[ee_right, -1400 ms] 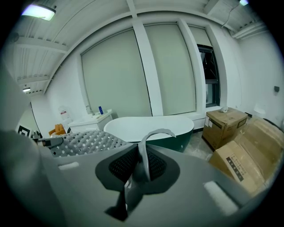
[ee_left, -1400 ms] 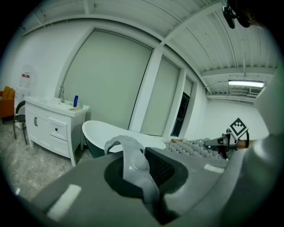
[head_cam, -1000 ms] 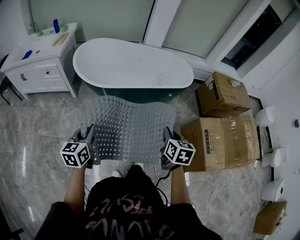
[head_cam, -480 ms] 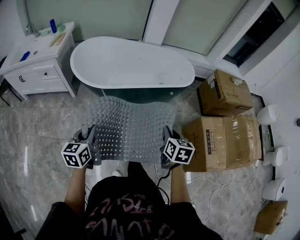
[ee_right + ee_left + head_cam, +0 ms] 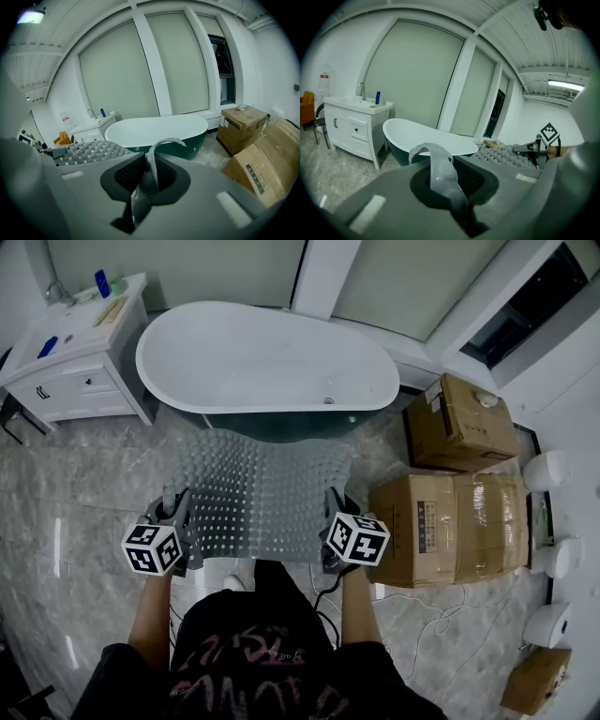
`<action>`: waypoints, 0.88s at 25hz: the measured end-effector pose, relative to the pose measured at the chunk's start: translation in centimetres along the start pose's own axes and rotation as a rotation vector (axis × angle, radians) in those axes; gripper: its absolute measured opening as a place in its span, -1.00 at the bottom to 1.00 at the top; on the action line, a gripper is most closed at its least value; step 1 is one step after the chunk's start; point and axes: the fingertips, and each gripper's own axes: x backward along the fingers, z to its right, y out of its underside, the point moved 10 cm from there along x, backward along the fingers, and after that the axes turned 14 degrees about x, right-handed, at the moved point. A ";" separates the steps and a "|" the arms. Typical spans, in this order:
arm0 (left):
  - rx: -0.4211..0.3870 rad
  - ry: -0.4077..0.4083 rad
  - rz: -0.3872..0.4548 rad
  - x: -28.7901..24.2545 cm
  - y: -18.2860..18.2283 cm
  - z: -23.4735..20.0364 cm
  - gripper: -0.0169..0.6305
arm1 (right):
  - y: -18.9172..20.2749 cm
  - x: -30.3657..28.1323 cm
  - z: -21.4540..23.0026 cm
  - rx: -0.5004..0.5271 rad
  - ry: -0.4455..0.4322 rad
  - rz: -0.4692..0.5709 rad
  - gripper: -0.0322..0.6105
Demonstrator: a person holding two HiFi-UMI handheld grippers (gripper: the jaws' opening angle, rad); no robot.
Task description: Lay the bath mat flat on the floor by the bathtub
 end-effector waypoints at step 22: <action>0.005 -0.131 -0.068 -5.0 0.2 2.7 -0.89 | -1.0 -6.6 4.8 0.002 -0.178 -0.067 -0.72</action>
